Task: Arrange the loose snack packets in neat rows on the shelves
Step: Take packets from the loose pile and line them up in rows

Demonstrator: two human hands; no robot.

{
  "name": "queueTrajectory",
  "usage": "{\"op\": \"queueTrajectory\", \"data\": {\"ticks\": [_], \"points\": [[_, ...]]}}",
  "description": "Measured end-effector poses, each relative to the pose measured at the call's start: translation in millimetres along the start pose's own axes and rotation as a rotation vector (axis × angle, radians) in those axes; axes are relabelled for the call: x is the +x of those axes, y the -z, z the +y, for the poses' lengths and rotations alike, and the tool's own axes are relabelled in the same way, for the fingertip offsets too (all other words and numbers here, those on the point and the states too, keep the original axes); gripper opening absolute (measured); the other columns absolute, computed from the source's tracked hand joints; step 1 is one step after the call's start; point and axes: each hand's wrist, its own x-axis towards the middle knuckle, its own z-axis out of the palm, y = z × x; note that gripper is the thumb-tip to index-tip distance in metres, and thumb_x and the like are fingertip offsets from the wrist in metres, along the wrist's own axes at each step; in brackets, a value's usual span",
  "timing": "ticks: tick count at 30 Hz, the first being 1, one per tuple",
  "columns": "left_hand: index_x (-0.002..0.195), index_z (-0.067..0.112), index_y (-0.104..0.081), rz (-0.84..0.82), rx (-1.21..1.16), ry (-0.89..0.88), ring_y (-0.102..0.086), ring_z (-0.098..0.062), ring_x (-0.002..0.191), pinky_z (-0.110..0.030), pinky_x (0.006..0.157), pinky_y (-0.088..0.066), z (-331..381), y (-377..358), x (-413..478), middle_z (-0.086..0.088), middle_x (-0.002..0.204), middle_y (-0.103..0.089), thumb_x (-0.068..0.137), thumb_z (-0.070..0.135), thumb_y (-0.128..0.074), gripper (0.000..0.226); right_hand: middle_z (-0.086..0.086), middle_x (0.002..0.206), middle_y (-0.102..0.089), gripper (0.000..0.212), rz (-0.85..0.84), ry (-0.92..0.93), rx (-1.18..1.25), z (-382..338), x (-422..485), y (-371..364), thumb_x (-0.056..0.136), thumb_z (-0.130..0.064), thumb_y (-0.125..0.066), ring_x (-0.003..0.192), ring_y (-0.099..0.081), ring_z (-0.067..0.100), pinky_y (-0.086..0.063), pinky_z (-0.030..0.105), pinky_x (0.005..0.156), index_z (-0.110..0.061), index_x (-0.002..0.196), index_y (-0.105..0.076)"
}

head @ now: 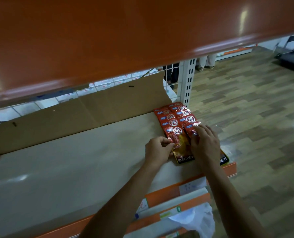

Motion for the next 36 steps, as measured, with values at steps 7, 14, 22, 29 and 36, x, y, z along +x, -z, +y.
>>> {"op": "queueTrajectory", "data": {"ticks": [7, 14, 22, 29, 36], "points": [[0.078, 0.022, -0.064, 0.016, 0.080, -0.001, -0.069, -0.007, 0.055, -0.026, 0.055, -0.059, 5, -4, -2, 0.006, 0.075, -0.069, 0.084, 0.024, -0.074, 0.012, 0.014, 0.131, -0.058, 0.031, -0.005, -0.013, 0.035, 2, 1, -4, 0.089, -0.010, -0.059, 0.130, -0.041, 0.033, -0.032, 0.043, 0.109, -0.006, 0.120, -0.064], [0.082, 0.018, -0.064, 0.013, 0.180, -0.029, -0.068, -0.008, 0.053, -0.027, 0.055, -0.059, 9, -2, -5, 0.001, 0.067, -0.070, 0.085, 0.026, -0.072, 0.013, 0.016, 0.127, -0.060, 0.030, 0.000, -0.009, 0.040, 0, -1, -3, 0.087, -0.007, -0.061, 0.126, -0.043, 0.034, -0.035, 0.044, 0.105, -0.004, 0.117, -0.065], [0.088, 0.016, -0.066, 0.004, 0.227, -0.062, -0.070, -0.013, 0.062, -0.035, 0.070, -0.061, 16, 7, -10, -0.001, 0.073, -0.072, 0.086, 0.030, -0.071, 0.015, 0.015, 0.130, -0.058, 0.031, 0.000, -0.021, 0.035, -4, -2, 0, 0.088, -0.009, -0.061, 0.128, -0.042, 0.035, -0.034, 0.046, 0.106, -0.004, 0.118, -0.065], [0.090, 0.018, -0.068, 0.043, 0.379, -0.116, -0.068, -0.014, 0.076, -0.035, 0.078, -0.057, 13, 24, -11, 0.002, 0.081, -0.072, 0.088, 0.031, -0.066, 0.014, 0.017, 0.134, -0.054, 0.035, -0.025, 0.012, -0.013, -20, -12, -1, 0.088, -0.013, -0.061, 0.129, -0.041, 0.035, -0.031, 0.046, 0.108, -0.006, 0.122, -0.062], [0.109, 0.019, -0.066, 0.172, 0.526, -0.219, -0.064, -0.009, 0.089, -0.021, 0.076, -0.049, 3, 61, -19, 0.004, 0.102, -0.071, 0.092, 0.031, -0.062, 0.021, 0.014, 0.132, -0.055, 0.036, -0.132, 0.170, 0.016, -72, -36, -26, 0.087, -0.011, -0.061, 0.128, -0.042, 0.032, -0.032, 0.042, 0.108, -0.006, 0.123, -0.061]]}}
